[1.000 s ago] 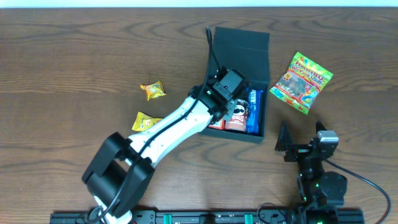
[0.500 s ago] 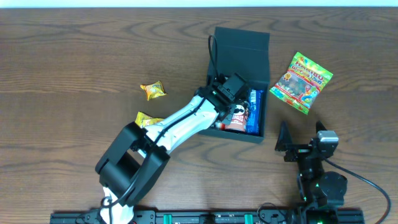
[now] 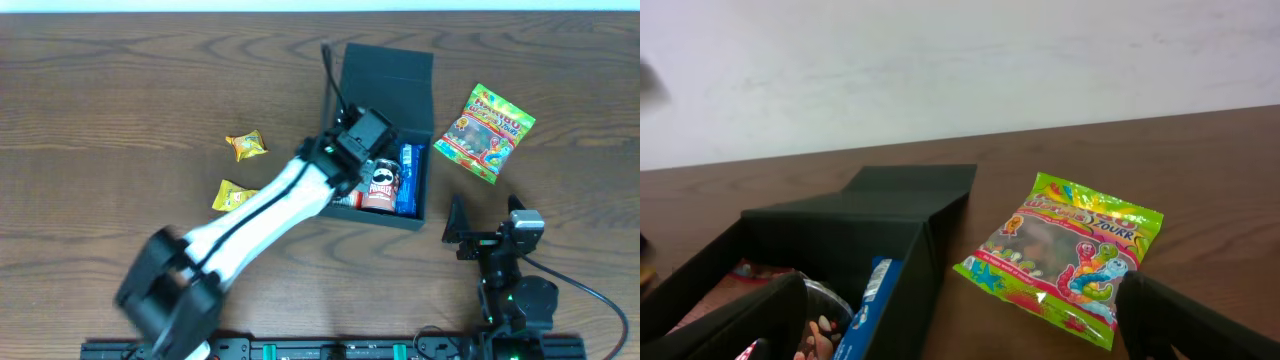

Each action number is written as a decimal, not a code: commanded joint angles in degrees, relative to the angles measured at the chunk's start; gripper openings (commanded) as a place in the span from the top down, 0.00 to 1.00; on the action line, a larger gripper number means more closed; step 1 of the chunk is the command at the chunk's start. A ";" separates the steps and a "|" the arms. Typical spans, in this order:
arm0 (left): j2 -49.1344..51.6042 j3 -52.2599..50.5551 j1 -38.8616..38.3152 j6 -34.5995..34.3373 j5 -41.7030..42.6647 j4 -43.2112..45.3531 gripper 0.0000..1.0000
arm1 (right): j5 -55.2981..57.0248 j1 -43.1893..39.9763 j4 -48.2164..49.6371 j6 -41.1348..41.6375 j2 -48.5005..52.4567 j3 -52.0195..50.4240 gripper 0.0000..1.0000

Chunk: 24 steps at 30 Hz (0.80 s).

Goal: Pack container
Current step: 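Lower the Hello Panda box upright into the box beside the can, then release the Hello Panda box and push it into the box's left side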

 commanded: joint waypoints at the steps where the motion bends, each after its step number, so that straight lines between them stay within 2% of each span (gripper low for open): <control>1: -5.27 0.55 0.11 0.35 -7.26 -2.25 0.94 | -0.39 -0.17 -0.22 0.63 -0.35 -0.11 0.01; 3: -5.62 0.55 0.28 1.90 -10.62 -3.23 0.94 | -0.39 -0.17 -0.22 0.63 -0.35 -0.11 0.01; 5: -5.09 0.55 0.63 9.79 -3.98 -3.19 0.87 | -0.39 -0.17 -0.22 0.63 -0.35 -0.11 0.01; 6: -4.63 0.55 0.81 13.00 -0.07 -3.13 0.80 | -0.39 -0.17 -0.22 0.63 -0.35 -0.11 0.01; 7: -4.17 0.55 0.96 13.16 0.96 -3.08 0.68 | -0.39 -0.17 -0.22 0.63 -0.35 -0.11 0.01; 9: -3.13 0.55 1.14 11.08 -1.18 -2.89 0.43 | -0.39 -0.17 -0.22 0.63 -0.35 -0.11 0.01; 11: -2.21 0.57 1.92 7.78 -2.38 -2.60 0.36 | -0.39 -0.17 -0.22 0.63 -0.35 -0.11 0.01; 13: -1.16 0.57 4.02 5.88 1.09 -1.42 0.35 | -0.39 -0.17 -0.22 0.63 -0.35 -0.11 0.01; 17: 1.49 0.94 8.85 5.88 8.98 0.31 0.38 | -0.39 -0.17 -0.22 0.63 -0.35 -0.11 0.01; 20: 3.30 1.33 11.21 6.12 10.05 0.31 0.44 | -0.39 -0.17 -0.22 0.63 -0.35 -0.11 0.01; 24: 5.57 1.40 11.72 7.69 10.19 0.35 0.45 | -0.39 -0.17 -0.22 0.63 -0.35 -0.11 0.01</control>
